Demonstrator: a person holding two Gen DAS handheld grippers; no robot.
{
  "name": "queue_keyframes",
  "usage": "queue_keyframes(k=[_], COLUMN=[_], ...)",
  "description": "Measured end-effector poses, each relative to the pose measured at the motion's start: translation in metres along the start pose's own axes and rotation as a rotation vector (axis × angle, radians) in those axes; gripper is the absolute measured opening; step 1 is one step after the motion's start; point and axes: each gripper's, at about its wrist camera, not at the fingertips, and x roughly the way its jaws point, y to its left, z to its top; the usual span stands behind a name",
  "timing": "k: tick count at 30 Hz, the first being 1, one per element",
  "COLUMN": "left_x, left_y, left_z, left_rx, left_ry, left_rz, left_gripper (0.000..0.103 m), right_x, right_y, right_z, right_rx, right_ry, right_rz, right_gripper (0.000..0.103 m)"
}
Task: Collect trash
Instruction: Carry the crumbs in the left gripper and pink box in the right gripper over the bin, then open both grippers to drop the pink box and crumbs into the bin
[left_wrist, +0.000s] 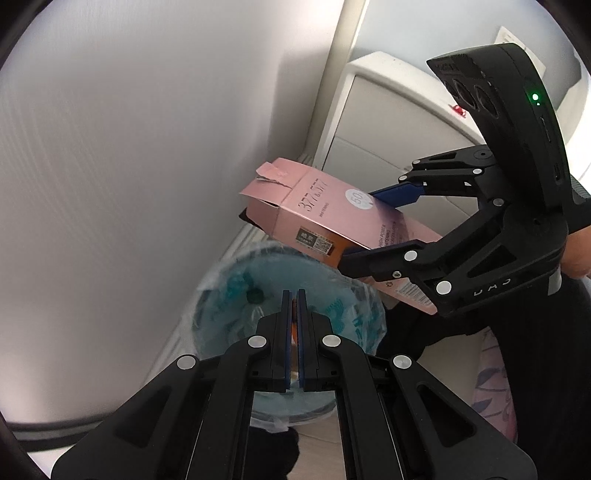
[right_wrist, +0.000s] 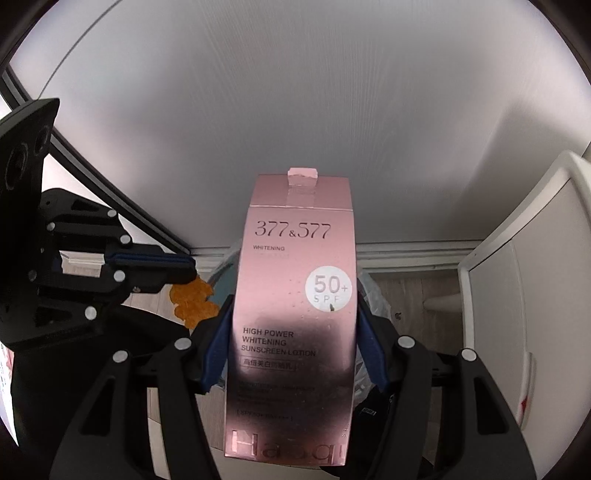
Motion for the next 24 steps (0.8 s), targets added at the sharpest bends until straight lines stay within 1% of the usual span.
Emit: queue_keyframes(k=[5,10,13,18,24], left_x=[0.023,0.043,0.058,0.082,0.108], left_y=[0.001,0.007,0.016,0.032,0.039], left_z=[-0.006,-0.018,-0.027,-0.042,-0.047], left_rx=[-0.035,-0.072,-0.108,-0.157,-0.155], left_ry=[0.021,0.041,0.056,0.086,0.141], left_rz=[-0.016,-0.024,-0.024,-0.036,-0.039], left_gripper=[0.001,0.001,0.001,0.001,0.001], right_x=[0.021,0.058,0.067,0.089,0.114], right_y=[0.003,-0.004,0.001,0.001,0.007], right_z=[-0.01,-0.014,-0.014,-0.018,-0.014], right_rx=[-0.002,-0.026,-0.052,-0.047,-0.056], right_ry=[0.026,0.064,0.097,0.148,0.197], right_rz=[0.018,0.034,0.042,0.039,0.052], right_gripper=[0.058,0.058,0.058,0.058,0.058])
